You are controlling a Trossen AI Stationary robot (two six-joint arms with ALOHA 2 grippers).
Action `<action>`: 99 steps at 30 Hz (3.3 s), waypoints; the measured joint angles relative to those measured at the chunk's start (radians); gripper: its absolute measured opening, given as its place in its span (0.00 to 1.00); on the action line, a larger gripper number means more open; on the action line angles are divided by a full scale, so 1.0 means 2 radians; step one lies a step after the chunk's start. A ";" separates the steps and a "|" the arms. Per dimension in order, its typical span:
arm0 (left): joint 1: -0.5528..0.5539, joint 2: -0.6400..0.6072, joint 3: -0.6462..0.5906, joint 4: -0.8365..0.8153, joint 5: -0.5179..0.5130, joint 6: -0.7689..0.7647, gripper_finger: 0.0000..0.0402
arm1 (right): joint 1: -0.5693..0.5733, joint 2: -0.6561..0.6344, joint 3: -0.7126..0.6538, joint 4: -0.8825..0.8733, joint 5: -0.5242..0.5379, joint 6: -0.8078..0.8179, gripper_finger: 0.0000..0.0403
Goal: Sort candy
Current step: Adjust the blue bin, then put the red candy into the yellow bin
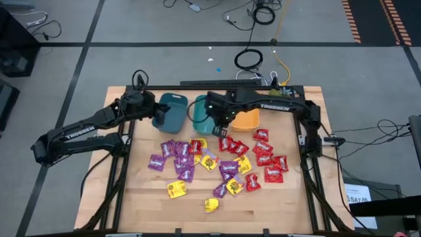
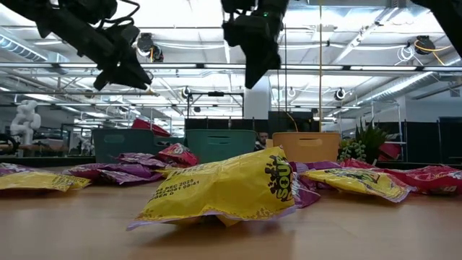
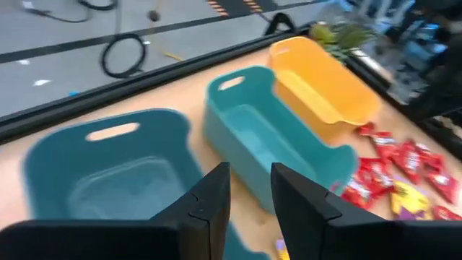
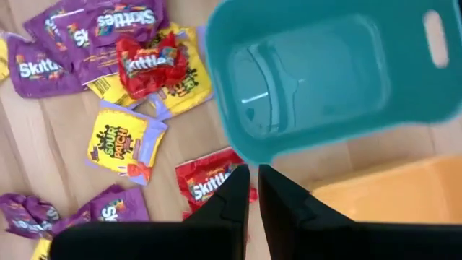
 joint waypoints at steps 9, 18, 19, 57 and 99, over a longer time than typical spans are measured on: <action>0.004 0.000 0.003 -0.056 -0.083 0.019 0.48 | 0.012 -0.120 -0.184 0.094 0.001 0.115 0.06; 0.012 0.000 0.017 -0.087 -0.094 0.075 0.63 | 0.063 -0.287 -0.394 0.210 0.076 0.304 0.06; 0.013 0.001 0.017 -0.102 -0.096 0.075 0.63 | 0.069 -0.306 -0.412 0.225 0.083 0.324 0.06; 0.064 0.137 0.041 -0.294 -0.066 -0.119 0.64 | 0.103 -0.379 -0.485 0.321 0.090 0.341 0.06; -0.407 0.070 0.107 0.025 -0.185 0.013 0.64 | 0.125 -0.374 -0.499 0.045 0.192 0.524 0.47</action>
